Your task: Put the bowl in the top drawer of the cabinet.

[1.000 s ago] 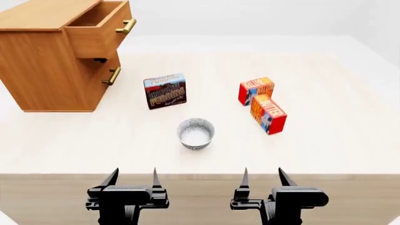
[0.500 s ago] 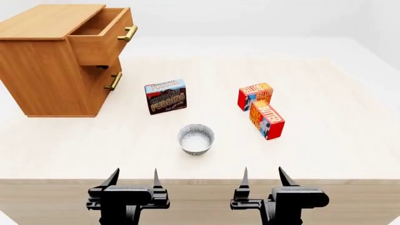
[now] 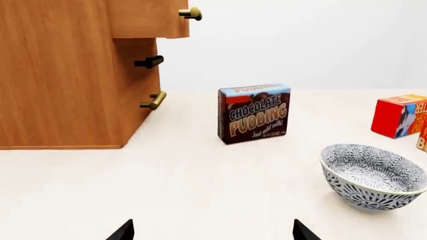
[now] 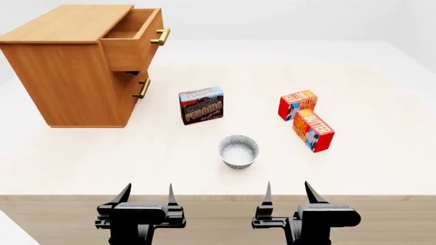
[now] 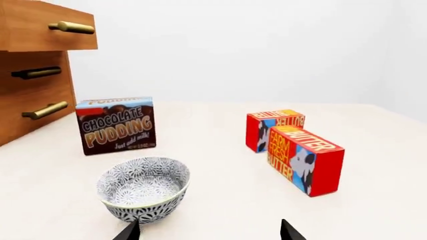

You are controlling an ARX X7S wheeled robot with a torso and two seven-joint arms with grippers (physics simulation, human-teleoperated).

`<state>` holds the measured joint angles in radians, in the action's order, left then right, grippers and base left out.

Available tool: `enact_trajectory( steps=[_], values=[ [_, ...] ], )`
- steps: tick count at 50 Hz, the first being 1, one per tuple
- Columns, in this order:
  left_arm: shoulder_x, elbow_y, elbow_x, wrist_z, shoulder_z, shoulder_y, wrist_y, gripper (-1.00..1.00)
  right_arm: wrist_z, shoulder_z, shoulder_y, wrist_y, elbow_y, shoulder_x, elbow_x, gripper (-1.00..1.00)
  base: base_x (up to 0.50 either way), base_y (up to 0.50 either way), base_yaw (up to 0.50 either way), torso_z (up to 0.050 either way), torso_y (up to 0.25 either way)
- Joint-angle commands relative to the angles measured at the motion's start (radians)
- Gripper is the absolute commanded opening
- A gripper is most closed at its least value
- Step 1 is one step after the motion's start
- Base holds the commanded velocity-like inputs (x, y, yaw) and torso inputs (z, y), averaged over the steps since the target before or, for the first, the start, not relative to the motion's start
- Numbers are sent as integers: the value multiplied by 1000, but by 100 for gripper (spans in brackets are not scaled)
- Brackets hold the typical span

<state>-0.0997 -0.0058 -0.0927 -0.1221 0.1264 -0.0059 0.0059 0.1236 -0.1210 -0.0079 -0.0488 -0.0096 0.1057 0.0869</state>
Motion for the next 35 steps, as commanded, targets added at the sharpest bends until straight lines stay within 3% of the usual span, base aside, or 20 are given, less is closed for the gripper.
enact_trajectory(
  steps=[1,17,21,28,35],
  values=[
    [-13,2,-8,-13,16,2,8,100,12,-14,0,-3,-2,11,12,100,0,500,0,0,0],
    [-29,43,-29,-27,27,6,0,100,22,-15,-11,-20,-37,25,48,100,0,54,0,0,0],
    [-52,204,-21,-52,22,38,-58,100,34,-25,-47,17,-160,43,40,100,0,0,0,0,0],
    [-110,604,19,-100,15,129,-221,100,83,-9,-135,201,-566,91,62,100,0,0,0,0,0],
    [-145,843,53,-122,19,216,-276,100,112,-21,-211,302,-855,126,54,100,0,0,0,0,0]
  ],
)
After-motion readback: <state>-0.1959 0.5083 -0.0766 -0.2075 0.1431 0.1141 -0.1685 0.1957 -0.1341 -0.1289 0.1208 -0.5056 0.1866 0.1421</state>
